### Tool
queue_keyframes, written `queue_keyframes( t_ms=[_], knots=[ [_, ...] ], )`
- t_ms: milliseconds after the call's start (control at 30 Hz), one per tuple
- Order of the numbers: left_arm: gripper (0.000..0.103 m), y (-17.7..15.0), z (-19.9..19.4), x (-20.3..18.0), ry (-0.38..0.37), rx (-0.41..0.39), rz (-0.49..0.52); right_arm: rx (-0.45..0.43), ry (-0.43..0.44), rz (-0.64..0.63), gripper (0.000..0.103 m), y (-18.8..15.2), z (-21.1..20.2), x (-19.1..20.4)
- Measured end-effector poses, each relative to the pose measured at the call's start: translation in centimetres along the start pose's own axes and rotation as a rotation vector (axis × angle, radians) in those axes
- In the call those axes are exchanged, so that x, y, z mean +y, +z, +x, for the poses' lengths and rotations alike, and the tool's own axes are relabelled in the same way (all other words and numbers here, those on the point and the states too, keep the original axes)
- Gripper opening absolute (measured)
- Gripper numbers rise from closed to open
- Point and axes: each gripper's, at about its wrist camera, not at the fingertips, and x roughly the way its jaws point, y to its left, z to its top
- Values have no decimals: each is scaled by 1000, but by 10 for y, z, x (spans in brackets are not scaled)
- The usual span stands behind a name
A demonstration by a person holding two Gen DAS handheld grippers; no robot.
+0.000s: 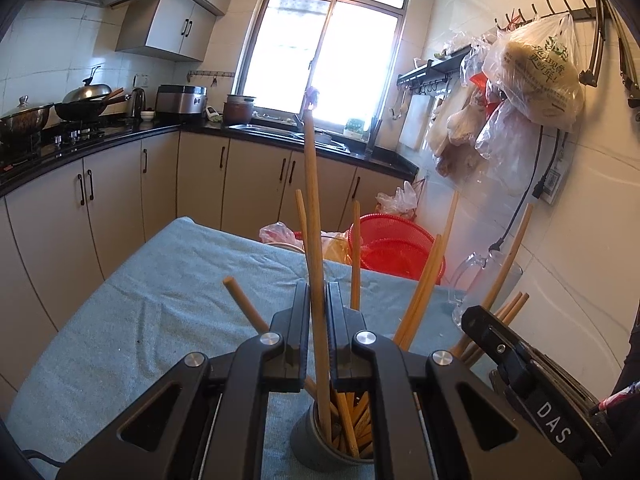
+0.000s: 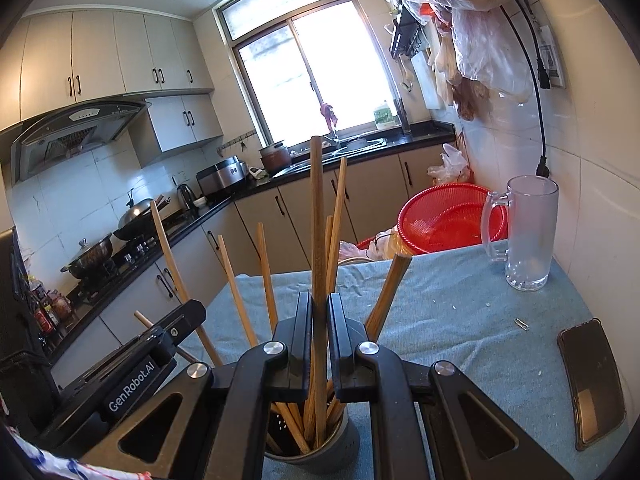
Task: Organize utensils
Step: 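Raise both chopsticks upright and lower them into the black holder, then open the left tool to drop its chopstick while the right tool releases too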
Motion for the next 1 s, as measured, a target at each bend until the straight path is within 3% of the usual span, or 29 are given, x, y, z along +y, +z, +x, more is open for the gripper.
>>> queue_keyframes(
  t_ms=[367, 600, 667, 733, 1000],
  knots=[
    [7, -10, 0, -5, 5, 27, 27, 31, 0, 3, 8, -6, 2, -1],
    [8, -10, -5, -5, 15, 25, 28, 23, 15, 11, 18, -3, -4, 2],
    [14, -11, -7, -5, 19, 22, 29, 13, 16, 10, 25, -2, -8, 3],
    [27, -10, -11, -6, 18, 16, 31, 4, 14, 10, 32, 0, -11, 4],
    [42, -7, -35, -8, 25, -18, 36, -31, -5, 5, 42, 8, -29, 7]
  ],
)
